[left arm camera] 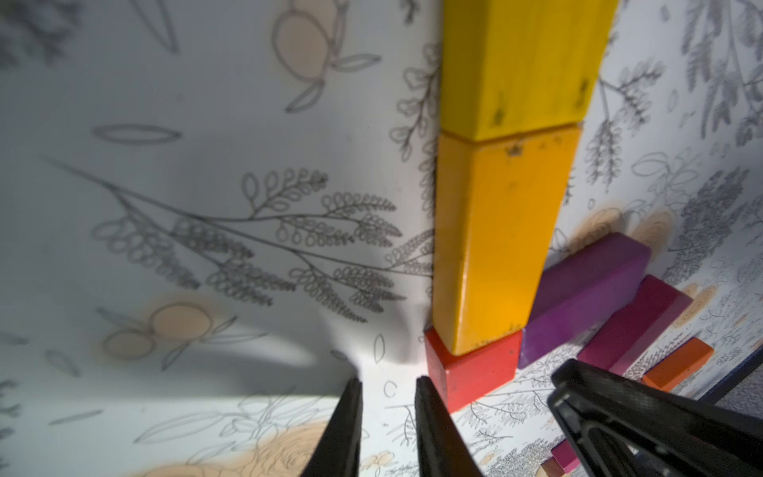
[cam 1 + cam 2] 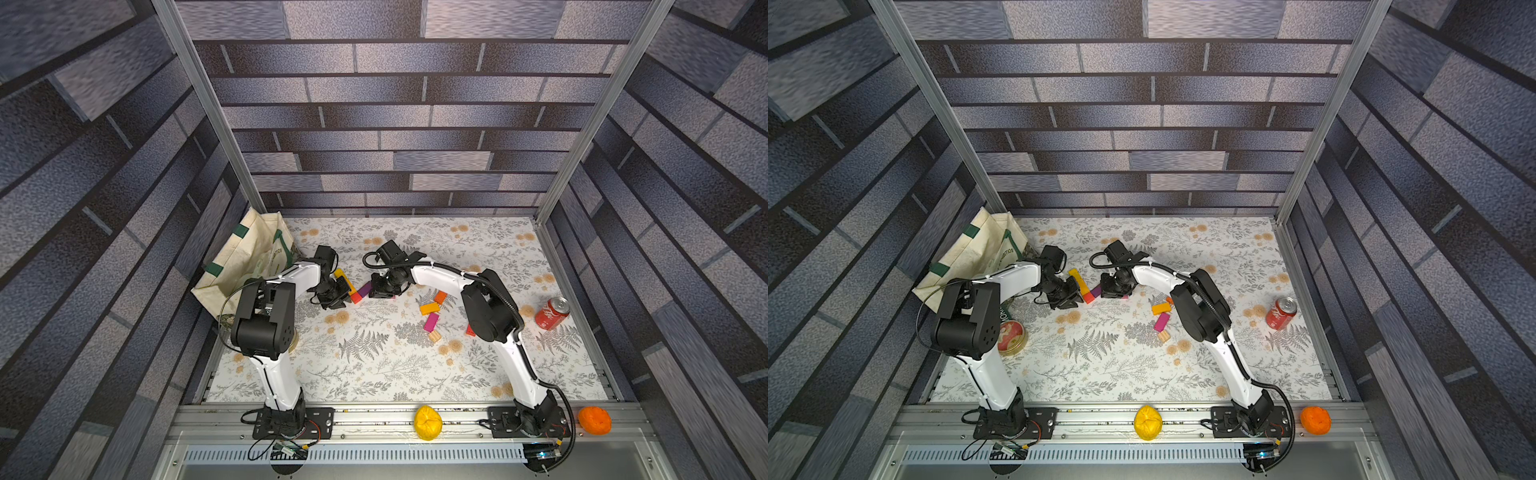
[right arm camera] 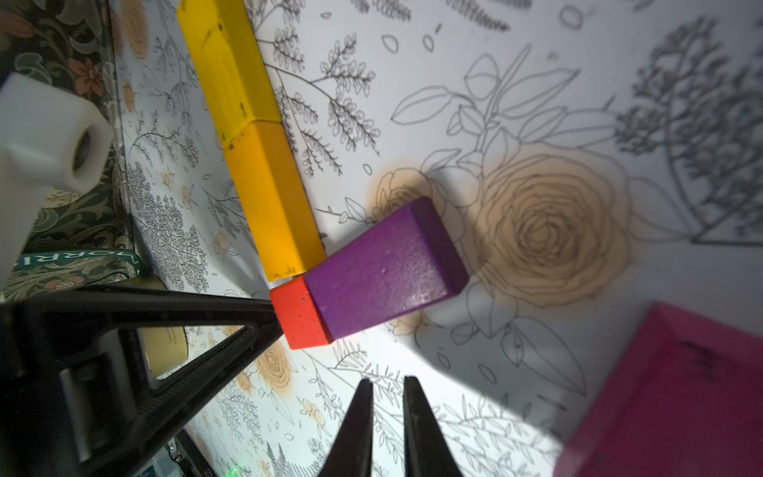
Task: Assemble the letter v with building blocks
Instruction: Assemble the building block at the center of the board.
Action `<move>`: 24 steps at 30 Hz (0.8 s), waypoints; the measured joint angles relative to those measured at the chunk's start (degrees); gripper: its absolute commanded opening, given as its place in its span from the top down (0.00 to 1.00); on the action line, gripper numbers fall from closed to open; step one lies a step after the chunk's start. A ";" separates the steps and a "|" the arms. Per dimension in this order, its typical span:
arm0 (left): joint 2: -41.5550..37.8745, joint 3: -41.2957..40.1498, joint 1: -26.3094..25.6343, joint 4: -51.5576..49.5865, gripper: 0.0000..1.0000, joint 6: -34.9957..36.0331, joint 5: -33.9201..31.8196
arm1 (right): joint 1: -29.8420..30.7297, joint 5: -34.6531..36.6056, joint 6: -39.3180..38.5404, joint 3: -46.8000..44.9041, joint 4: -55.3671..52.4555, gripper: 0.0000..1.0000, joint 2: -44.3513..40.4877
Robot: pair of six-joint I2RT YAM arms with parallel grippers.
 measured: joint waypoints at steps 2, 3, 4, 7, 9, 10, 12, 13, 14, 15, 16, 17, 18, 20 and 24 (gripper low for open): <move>-0.70 -0.70 0.46 -0.33 0.74 0.02 -0.57 | -0.48 0.22 -0.55 0.87 -0.68 0.79 -0.31; -1.03 -1.05 0.66 -0.46 0.74 0.02 -0.85 | -0.66 0.28 -0.87 1.44 -0.94 0.78 -0.31; -1.40 -1.40 0.92 -0.72 0.74 0.02 -1.31 | -0.81 0.44 -1.14 2.12 -1.16 0.76 -0.31; -2.14 -2.14 1.29 -1.51 0.74 0.02 -1.88 | -1.11 0.66 -2.08 4.37 -2.21 0.72 -0.28; -2.23 -2.29 1.42 -1.68 0.73 0.02 -1.97 | -1.40 0.63 -2.69 6.45 -2.84 0.69 -0.04; -2.23 -2.29 1.44 -1.66 0.73 0.02 -1.97 | -1.62 0.63 -2.93 7.67 -3.10 0.67 0.26; -2.23 -2.29 1.44 -1.62 0.71 0.00 -1.97 | -1.95 0.63 -3.48 9.73 -3.30 0.64 1.03; -2.23 -2.32 1.44 -1.55 0.69 -0.02 -1.86 | -2.10 0.66 -3.72 10.51 -3.50 0.62 1.42; -2.23 -2.36 1.44 -1.42 0.68 -0.15 -1.75 | -2.27 0.61 -3.91 11.30 -3.85 0.61 1.90; -2.23 -2.36 1.44 -1.29 0.67 -0.22 -1.62 | -2.40 0.61 -4.09 12.00 -4.07 0.60 2.43; -2.23 -2.40 1.38 -1.18 0.65 -0.42 -1.53 | -2.51 0.61 -4.17 12.63 -4.15 0.59 3.02; -2.23 -2.40 1.38 -1.07 0.64 -0.59 -1.38 | -2.69 0.61 -4.22 13.20 -4.31 0.58 3.74; -2.23 -2.40 1.38 -0.98 0.63 -0.70 -1.25 | -2.75 0.61 -4.26 13.51 -4.35 0.57 4.37; -2.23 -2.40 1.25 -0.79 0.62 -1.07 -1.16 | -2.99 0.52 -4.26 14.01 -4.68 0.56 5.70; -2.23 -2.27 0.85 -0.74 0.61 -1.29 -1.18 | -3.30 0.31 -4.28 15.04 -5.42 0.52 7.98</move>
